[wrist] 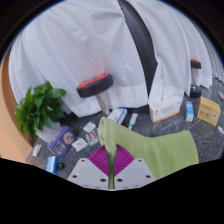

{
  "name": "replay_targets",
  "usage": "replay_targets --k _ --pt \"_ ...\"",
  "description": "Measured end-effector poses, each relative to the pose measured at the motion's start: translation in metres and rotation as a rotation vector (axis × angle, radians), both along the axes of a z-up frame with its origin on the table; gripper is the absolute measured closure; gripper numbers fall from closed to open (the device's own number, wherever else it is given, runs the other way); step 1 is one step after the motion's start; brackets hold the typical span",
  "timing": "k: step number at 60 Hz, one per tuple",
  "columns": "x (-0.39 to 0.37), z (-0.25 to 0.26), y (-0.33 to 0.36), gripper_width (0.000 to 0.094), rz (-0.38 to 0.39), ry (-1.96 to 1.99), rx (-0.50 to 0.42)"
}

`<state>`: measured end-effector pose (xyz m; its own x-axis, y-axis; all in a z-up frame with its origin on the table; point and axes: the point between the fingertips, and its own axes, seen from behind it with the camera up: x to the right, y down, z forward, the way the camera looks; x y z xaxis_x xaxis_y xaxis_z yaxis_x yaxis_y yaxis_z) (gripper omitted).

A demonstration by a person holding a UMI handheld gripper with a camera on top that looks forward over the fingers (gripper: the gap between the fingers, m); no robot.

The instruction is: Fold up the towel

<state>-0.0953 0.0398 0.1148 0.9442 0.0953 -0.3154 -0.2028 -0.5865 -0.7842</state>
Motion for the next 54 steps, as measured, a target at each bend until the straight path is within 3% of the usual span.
replay_targets --k 7,14,20,27,31,36,54 --pt "0.024 0.038 0.001 0.0894 -0.011 0.025 0.069" --pt "0.080 0.001 0.009 0.0868 -0.077 -0.046 0.021" --pt "0.136 -0.045 0.007 0.0662 -0.129 -0.134 -0.037" --pt "0.200 -0.049 -0.008 0.0215 -0.236 -0.303 -0.036" --pt "0.226 -0.039 -0.025 0.0110 -0.274 -0.386 -0.044" --pt "0.233 -0.011 -0.046 0.0087 -0.302 -0.419 -0.012" --pt "0.169 0.079 -0.164 0.0085 -0.296 -0.438 0.054"
